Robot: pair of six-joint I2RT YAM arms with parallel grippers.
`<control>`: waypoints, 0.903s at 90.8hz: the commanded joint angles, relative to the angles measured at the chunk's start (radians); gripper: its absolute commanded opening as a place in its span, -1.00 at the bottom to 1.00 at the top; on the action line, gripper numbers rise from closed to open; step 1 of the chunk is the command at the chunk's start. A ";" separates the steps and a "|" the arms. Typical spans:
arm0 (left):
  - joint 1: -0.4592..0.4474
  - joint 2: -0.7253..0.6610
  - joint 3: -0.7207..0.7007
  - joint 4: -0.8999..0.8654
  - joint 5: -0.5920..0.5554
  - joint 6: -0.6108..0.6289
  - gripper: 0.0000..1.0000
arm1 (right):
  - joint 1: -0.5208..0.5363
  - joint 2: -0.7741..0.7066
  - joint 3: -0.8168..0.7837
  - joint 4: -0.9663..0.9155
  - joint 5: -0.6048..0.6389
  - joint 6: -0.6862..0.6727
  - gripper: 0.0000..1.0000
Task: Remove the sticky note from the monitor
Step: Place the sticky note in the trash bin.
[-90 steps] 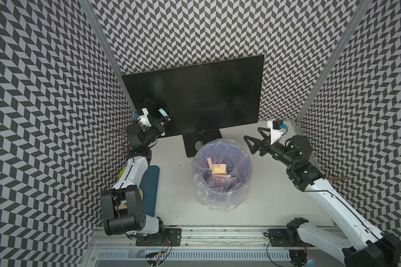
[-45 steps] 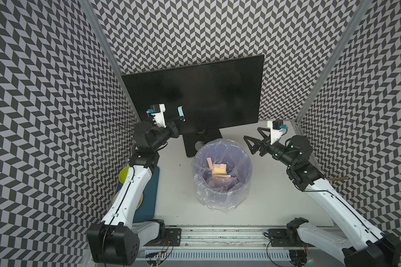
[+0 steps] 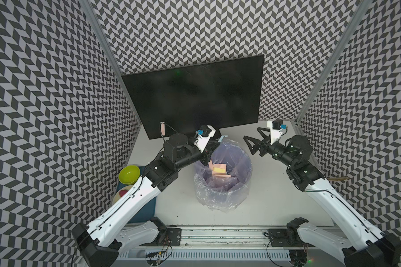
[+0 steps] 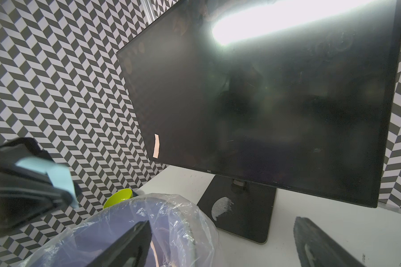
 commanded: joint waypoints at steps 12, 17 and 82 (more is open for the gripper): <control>-0.055 0.085 0.076 -0.173 -0.122 0.085 -0.31 | 0.003 0.000 0.019 0.047 -0.007 -0.002 0.98; -0.055 0.092 0.092 -0.194 -0.122 0.083 -0.09 | 0.004 0.001 0.020 0.047 -0.005 -0.003 0.98; -0.054 0.159 0.182 -0.260 -0.525 0.039 0.84 | 0.004 0.008 0.013 0.054 -0.025 0.002 0.98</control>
